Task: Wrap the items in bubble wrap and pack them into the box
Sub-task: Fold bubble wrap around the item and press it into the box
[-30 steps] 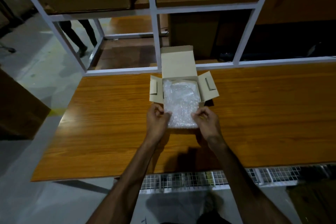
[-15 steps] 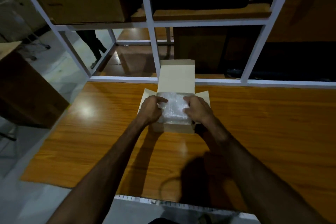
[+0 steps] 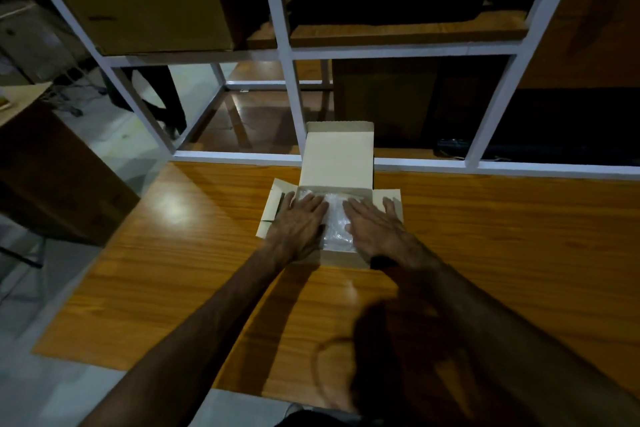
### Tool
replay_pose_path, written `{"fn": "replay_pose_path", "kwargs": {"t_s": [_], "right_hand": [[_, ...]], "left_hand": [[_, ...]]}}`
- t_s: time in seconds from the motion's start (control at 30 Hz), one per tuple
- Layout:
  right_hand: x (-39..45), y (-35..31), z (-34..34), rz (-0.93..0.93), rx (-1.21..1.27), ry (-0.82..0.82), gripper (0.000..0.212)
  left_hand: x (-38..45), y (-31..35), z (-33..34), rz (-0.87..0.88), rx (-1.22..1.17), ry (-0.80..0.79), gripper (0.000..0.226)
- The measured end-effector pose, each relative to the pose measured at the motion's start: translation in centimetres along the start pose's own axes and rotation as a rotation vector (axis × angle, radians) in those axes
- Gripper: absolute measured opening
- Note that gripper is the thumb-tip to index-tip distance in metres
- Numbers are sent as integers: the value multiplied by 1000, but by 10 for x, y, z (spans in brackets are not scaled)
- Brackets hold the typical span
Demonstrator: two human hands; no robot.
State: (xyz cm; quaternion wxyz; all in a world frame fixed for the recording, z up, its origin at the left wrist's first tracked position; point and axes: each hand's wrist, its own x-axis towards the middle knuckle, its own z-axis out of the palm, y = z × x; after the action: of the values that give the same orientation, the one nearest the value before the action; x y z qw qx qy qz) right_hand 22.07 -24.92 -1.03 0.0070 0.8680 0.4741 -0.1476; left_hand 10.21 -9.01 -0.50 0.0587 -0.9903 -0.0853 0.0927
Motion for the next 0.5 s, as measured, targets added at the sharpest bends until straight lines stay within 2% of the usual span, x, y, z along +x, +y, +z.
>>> {"fn": "replay_pose_path", "kwargs": {"t_s": [0.1, 0.17, 0.33, 0.5], "right_hand": [[1, -2, 5, 40, 12, 0, 71], [4, -4, 3, 56, -18, -8, 76], [10, -9, 6, 41, -114, 2, 73], [8, -13, 17, -109, -258, 188, 69]], "left_hand": [[5, -8, 8, 11, 32, -26, 82], [8, -10, 11, 12, 48, -25, 83], [8, -11, 20, 1, 33, -15, 82], [7, -12, 25, 6, -54, 11, 76]]}}
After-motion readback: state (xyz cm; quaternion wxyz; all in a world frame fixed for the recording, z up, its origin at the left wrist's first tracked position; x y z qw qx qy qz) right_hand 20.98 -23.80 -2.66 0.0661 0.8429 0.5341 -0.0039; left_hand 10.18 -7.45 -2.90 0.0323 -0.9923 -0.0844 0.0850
